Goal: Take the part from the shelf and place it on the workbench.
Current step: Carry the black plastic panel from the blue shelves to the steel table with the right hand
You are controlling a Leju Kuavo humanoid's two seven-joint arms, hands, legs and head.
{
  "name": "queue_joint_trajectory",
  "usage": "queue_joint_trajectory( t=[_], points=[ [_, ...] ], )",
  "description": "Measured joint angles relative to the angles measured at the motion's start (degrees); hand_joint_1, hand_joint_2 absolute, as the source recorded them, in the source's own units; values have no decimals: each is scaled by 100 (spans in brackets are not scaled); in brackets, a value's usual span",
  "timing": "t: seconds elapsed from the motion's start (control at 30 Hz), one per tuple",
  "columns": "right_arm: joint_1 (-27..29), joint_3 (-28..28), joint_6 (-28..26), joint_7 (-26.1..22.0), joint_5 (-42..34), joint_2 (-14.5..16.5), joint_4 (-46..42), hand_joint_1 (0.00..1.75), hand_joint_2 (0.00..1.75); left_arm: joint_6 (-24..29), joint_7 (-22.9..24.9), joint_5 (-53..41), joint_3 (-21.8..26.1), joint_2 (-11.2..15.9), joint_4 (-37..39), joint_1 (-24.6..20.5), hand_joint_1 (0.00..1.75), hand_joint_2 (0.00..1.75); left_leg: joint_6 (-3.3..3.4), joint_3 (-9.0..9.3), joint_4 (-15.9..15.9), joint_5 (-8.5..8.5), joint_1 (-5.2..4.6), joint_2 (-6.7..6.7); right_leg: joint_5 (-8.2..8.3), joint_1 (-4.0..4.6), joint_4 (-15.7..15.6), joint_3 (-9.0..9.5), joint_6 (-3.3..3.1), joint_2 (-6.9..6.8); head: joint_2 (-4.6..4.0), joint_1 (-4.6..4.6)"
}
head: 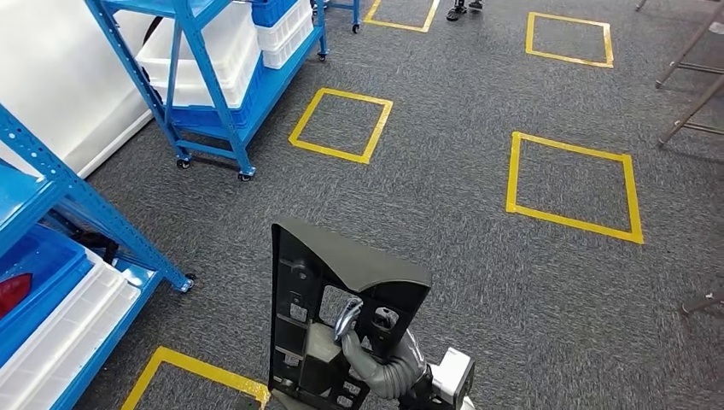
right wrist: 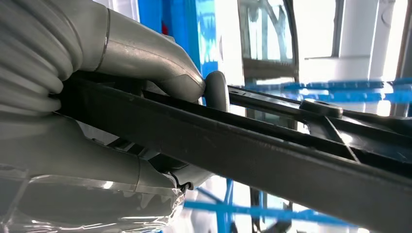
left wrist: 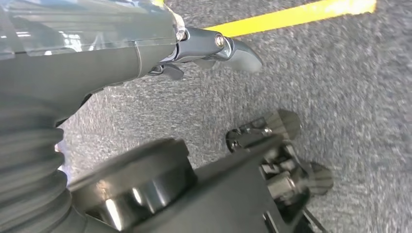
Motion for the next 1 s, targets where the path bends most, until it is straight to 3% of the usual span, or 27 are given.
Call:
queue_joint_trajectory(
  t=[0.03,0.1,0.13,0.17,0.2,0.23,0.3,0.37,0.4,0.43,0.47,0.5,0.53,0.6,0.67,0.7,0.77,0.8,0.83,0.9,0.97,1.0],
  points=[
    [10,-11,4,2,6,13,-18,136,175,9,4,-9,-2,1,0,-2,0,175,-24,-92,235,-152,13,-134,17,-20,-24,13,-34,66,0,-1],
    [25,-24,13,5,16,41,-34,136,175,33,14,-25,-3,7,0,23,0,175,-51,-441,1007,-539,31,-400,27,-29,-29,12,-71,207,0,-1],
    [38,-28,19,10,20,50,-34,136,175,48,19,-25,-3,11,0,40,0,175,-61,-623,1371,-664,33,-453,28,-28,-27,13,-76,290,0,-1],
    [53,-34,26,15,27,53,-34,136,175,62,20,-25,-2,15,0,56,0,175,-65,-734,1565,-679,34,-476,28,-27,-23,16,-77,374,0,-1],
    [66,-42,35,21,33,53,-34,136,175,78,20,-25,-2,18,0,68,0,175,-65,-743,1530,-571,36,-490,27,-27,-18,23,-74,458,0,-2],
    [75,-50,49,26,38,54,-34,136,175,97,20,-25,-2,22,0,75,0,175,-61,-651,1280,-369,41,-516,23,-30,-10,33,-68,541,0,-2],
    [76,-67,80,29,42,63,-33,136,175,135,22,-27,-2,36,0,94,0,175,-48,-328,473,57,70,-770,4,-30,30,32,-31,697,0,-1],
    [69,-79,104,28,41,81,-32,136,175,165,33,-32,-3,56,0,116,0,175,-17,-143,13,198,88,-1031,2,-40,71,-19,36,833,1,-1],
    [68,-82,114,27,37,87,-32,136,175,175,44,-34,-4,64,0,127,0,175,8,-129,-25,174,82,-1067,12,-49,79,-47,75,895,1,-1],
    [68,-85,125,26,29,91,-32,136,175,185,55,-34,-4,73,0,136,0,175,43,-123,-39,178,80,-1013,26,-62,74,-71,115,955,1,-1],
    [70,-86,133,25,20,92,-32,136,175,192,67,-34,-4,80,0,144,0,175,80,-117,-60,193,80,-948,19,-65,91,-87,145,917,0,-1],
    [64,-87,138,23,8,92,-32,136,175,199,74,-34,-4,86,0,153,0,175,125,-111,-79,206,83,-878,-36,-57,170,-131,171,792,0,-1],
    [52,-88,132,21,-1,95,-32,136,175,203,80,-37,-4,94,-1,166,0,175,164,-105,-97,218,84,-796,-154,-49,361,-225,191,622,0,-1],
    [31,-88,73,19,-7,99,-32,136,175,205,100,-56,-4,121,-2,200,0,175,212,-104,-104,214,60,-627,-519,-58,1057,-560,220,307,0,1],
    [37,-90,-46,19,-3,100,-32,136,175,191,118,-95,-13,165,-3,212,0,175,221,-106,-101,201,39,-460,-728,-88,1680,-865,242,242,0,1],
    [44,-92,-105,19,-1,99,-32,136,175,175,121,-119,-26,185,-4,198,0,175,218,-102,-100,192,34,-382,-677,-97,1704,-874,244,227,0,1],
    [54,-96,-211,12,-3,99,-33,136,175,140,108,-156,-68,211,-8,145,0,175,199,-75,-99,168,28,-249,-336,-97,1110,-554,222,140,0,1],
    [55,-98,-252,2,-12,99,-34,136,175,122,88,-167,-93,219,-10,111,0,175,180,-55,-99,151,21,-194,-195,-71,683,-322,193,-6,0,1],
    [55,-101,-291,-16,-25,100,-35,136,175,106,61,-179,-116,224,-11,76,0,175,158,-38,-97,134,11,-147,-102,-39,353,-148,161,-122,0,0],
    [54,-114,-336,-63,-54,101,-30,136,175,73,7,-193,-147,232,-14,-4,0,175,102,-13,-96,108,-5,-49,-87,29,87,-22,102,-235,0,0],
    [54,-137,-339,-105,-79,103,-17,136,175,49,-25,-198,-175,235,-16,-92,0,175,39,13,-97,79,-1,20,-63,26,59,-27,51,-93,0,0],
    [47,-151,-334,-121,-97,107,-9,136,175,40,-42,-201,-193,235,-19,-130,0,175,14,7,-47,25,10,-41,-49,9,35,-15,17,-30,0,0]
  ],
)
